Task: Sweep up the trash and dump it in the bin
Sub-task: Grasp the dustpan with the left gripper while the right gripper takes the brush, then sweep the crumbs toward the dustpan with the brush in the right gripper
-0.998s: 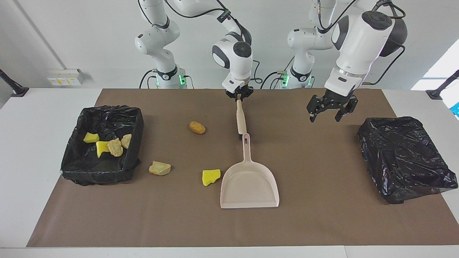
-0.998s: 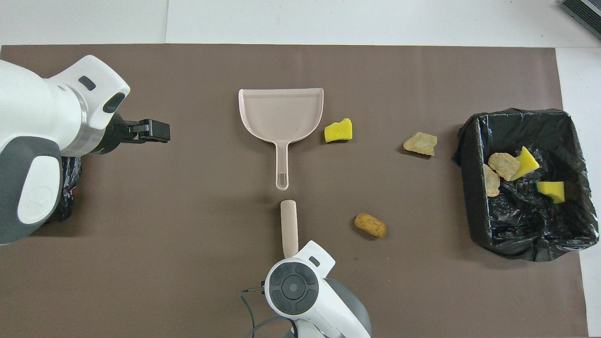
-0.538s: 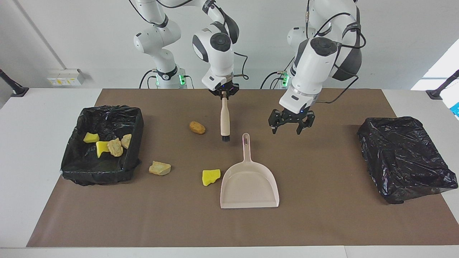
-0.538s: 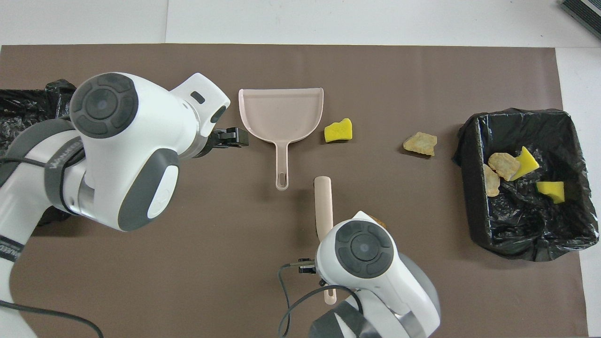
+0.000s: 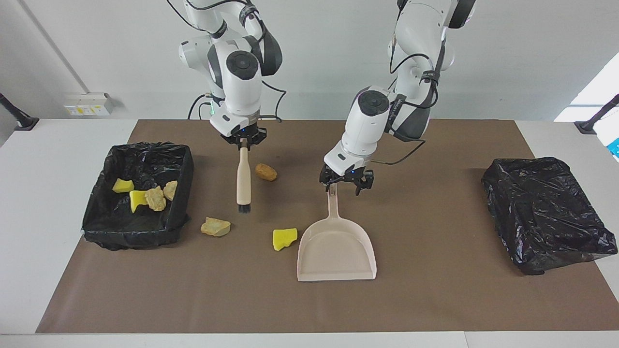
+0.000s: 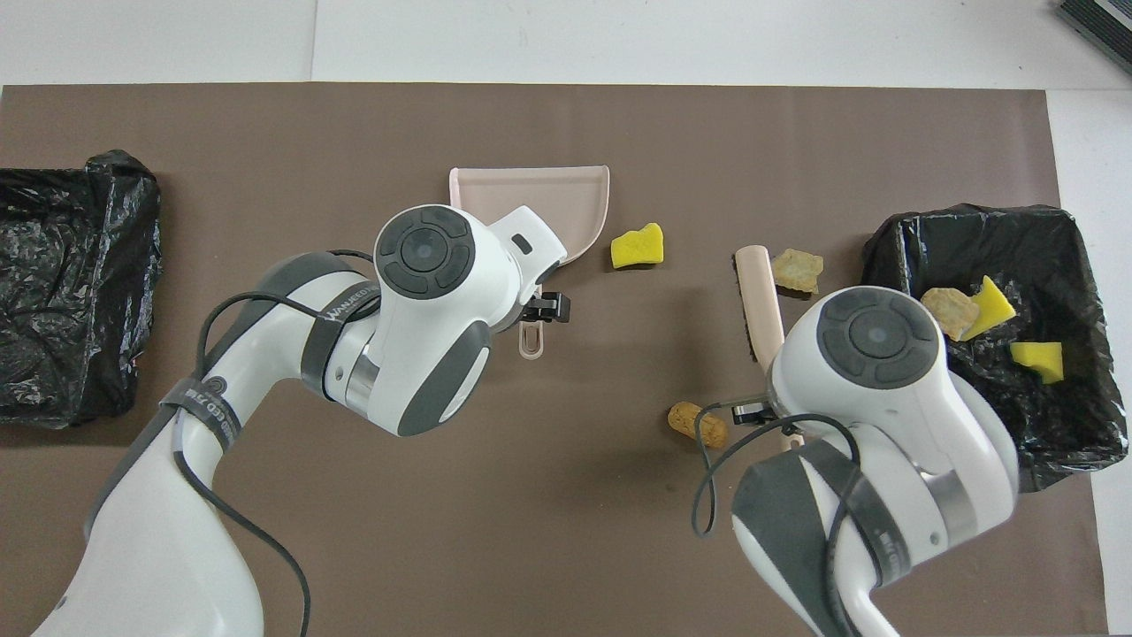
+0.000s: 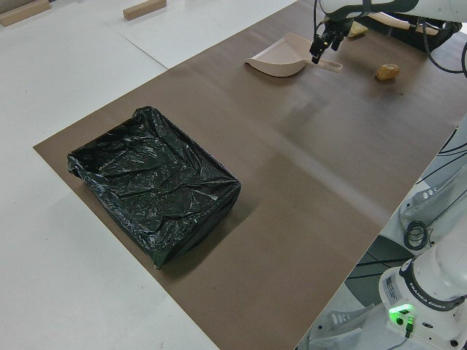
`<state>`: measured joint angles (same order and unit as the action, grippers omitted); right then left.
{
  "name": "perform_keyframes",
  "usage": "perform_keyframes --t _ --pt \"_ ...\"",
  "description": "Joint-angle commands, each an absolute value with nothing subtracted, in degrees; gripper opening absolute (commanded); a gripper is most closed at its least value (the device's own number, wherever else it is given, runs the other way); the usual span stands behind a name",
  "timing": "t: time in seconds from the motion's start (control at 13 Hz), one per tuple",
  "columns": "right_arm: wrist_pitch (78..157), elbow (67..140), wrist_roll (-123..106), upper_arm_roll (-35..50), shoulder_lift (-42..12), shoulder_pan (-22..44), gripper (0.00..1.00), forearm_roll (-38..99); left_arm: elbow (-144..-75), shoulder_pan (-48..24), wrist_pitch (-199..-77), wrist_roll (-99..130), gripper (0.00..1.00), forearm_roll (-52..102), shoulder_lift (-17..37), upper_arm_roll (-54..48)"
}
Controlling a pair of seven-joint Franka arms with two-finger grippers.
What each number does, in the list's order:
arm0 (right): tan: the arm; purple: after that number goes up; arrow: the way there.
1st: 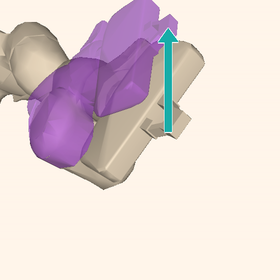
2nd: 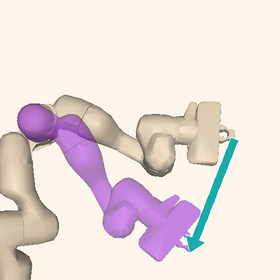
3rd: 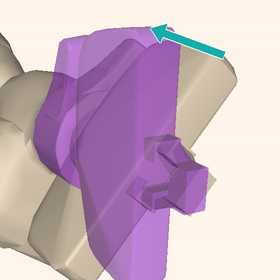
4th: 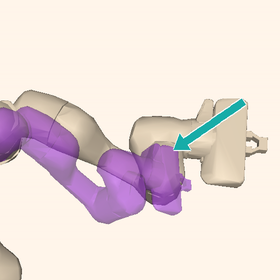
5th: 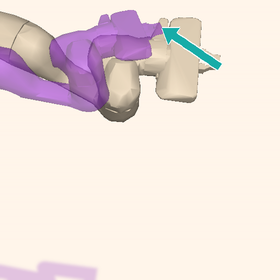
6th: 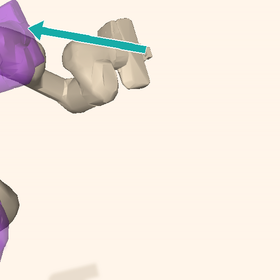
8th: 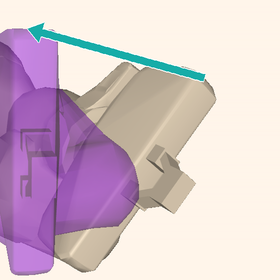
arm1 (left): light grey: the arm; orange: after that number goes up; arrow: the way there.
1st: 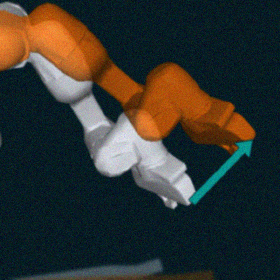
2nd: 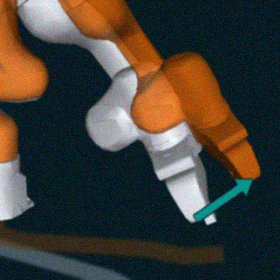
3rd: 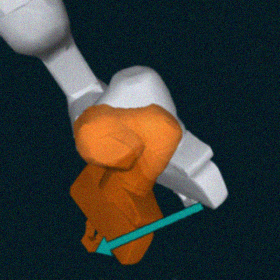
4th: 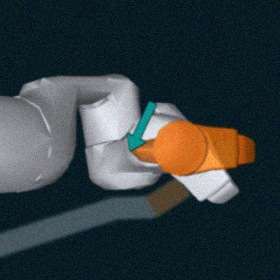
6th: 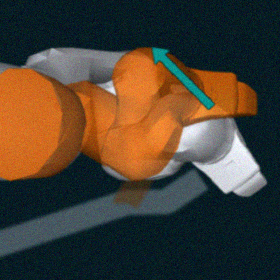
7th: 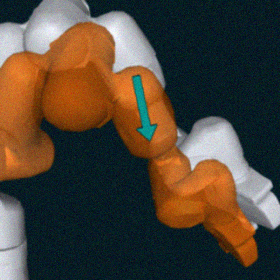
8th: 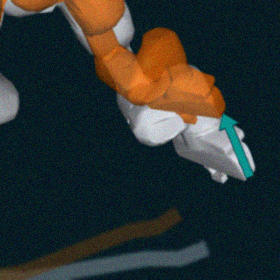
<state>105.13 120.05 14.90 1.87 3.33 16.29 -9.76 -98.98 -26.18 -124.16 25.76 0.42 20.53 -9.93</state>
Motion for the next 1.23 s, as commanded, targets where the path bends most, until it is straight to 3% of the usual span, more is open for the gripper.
perform_keyframes --t 0.0,0.31,0.46,0.54,0.61,0.69,1.15 --pt "109.1 119.3 8.0 2.6 -0.1 10.0 0.00 -17.0 -95.7 -29.6 -125.3 31.7 1.00 -5.2 25.9 -8.9" --pt "121.1 119.8 3.8 2.7 -6.3 1.7 0.00 -24.9 -95.9 -29.4 -124.0 31.9 1.00 -5.8 24.6 -9.0" --pt "120.3 120.2 3.8 3.0 -7.0 3.1 0.00 -24.9 -96.3 -29.4 -123.9 31.9 0.96 -5.8 24.7 -9.0" --pt "118.6 120.6 3.7 3.1 -6.7 4.5 0.00 -24.4 -96.5 -29.5 -123.5 32.0 0.76 -5.8 24.7 -9.0" --pt "116.4 120.7 3.4 3.3 -6.6 5.4 0.00 -23.7 -96.0 -29.4 -122.6 32.0 0.24 -5.5 24.7 -9.0" --pt "114.9 120.6 2.9 3.3 -6.4 6.9 0.00 -21.4 -96.0 -29.1 -122.5 32.0 0.00 -5.5 24.6 -9.0" --pt "107.8 119.2 1.1 3.8 -5.7 13.8 0.00 -3.7 -96.5 -27.7 -118.9 23.5 0.00 -5.7 20.8 -8.6"
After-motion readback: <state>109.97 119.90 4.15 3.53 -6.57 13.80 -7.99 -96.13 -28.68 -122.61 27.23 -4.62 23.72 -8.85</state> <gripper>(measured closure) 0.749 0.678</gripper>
